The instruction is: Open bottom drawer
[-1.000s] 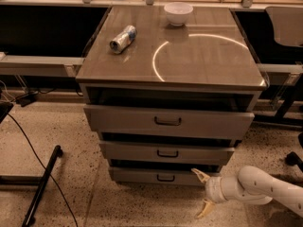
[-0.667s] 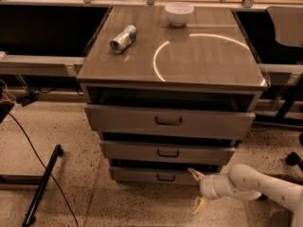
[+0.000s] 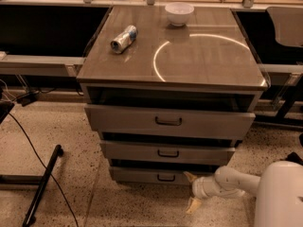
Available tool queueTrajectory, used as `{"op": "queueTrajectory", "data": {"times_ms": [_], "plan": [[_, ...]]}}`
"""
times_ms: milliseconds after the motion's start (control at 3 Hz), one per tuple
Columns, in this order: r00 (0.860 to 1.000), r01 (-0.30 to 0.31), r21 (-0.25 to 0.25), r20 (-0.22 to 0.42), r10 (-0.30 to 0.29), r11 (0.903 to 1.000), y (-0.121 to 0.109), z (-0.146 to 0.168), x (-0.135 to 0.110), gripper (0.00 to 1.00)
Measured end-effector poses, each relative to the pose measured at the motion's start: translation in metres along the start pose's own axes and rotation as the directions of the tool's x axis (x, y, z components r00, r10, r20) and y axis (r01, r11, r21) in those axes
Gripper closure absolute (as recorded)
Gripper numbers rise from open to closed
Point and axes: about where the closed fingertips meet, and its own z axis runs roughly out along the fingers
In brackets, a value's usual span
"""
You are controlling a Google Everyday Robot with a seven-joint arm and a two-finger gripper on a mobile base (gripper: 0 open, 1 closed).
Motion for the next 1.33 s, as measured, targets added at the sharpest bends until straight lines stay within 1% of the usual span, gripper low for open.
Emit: {"op": "queueTrajectory", "data": {"times_ms": [333, 667, 1000, 1333], "plan": [[1.0, -0.003, 0.033, -0.019, 0.004, 0.9995, -0.013, 0.013, 0.012, 0.0], [0.999, 0.0, 0.056, -0.04, 0.002, 0.9984, -0.031, 0.021, 0.018, 0.0], [0.998, -0.009, 0.066, -0.068, 0.014, 0.9978, -0.049, 0.033, 0.026, 0.16], [0.996, -0.027, 0.064, -0.089, 0.033, 0.9976, -0.063, 0.045, 0.036, 0.27]]}}
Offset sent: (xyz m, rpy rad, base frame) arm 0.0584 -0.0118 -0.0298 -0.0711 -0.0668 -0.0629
